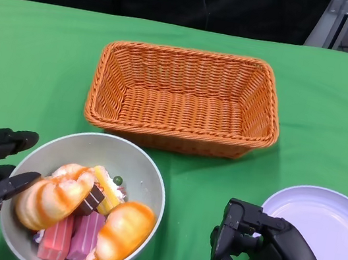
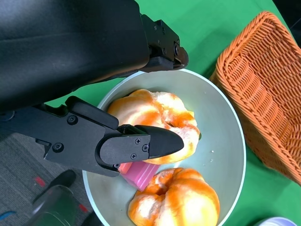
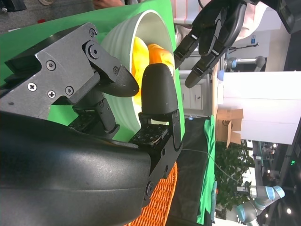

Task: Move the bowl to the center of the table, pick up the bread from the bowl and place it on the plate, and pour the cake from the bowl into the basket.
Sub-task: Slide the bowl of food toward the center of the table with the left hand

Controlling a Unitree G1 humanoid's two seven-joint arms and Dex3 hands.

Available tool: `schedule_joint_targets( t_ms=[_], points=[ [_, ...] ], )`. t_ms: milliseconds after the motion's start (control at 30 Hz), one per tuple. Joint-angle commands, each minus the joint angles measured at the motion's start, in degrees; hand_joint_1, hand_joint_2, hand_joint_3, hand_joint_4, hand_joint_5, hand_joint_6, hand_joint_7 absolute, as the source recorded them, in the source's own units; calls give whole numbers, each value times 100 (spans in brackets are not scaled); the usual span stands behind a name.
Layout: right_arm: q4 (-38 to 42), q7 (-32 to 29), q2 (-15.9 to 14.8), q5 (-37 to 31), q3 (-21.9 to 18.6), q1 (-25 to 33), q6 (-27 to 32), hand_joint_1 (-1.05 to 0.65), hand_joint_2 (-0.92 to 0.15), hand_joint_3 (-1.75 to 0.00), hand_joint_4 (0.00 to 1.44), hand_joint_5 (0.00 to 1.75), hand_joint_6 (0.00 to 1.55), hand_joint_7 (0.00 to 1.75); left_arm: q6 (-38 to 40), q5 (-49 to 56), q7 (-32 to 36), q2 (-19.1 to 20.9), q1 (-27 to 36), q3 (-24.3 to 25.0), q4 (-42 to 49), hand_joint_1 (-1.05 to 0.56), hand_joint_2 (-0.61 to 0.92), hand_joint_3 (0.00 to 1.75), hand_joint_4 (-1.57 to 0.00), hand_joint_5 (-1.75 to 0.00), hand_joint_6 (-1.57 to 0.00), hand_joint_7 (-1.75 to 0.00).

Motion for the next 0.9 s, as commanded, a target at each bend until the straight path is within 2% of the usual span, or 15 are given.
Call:
schedule_joint_targets(
  t_ms=[33, 900],
  points=[
    [34, -4, -34, -13, -29, 17, -105, -7, -55, -120, 79, 175, 65, 153, 75, -106, -23, -66, -66, -51, -47, -58, 92, 51, -34, -2, -19, 0],
    [-168, -52, -38, -3, 13, 196, 13, -7, -57, -117, 78, 175, 65, 153, 39, -49, 56, -347, -167, -209, -170, -63, 92, 50, -36, -2, -20, -1]
  ],
)
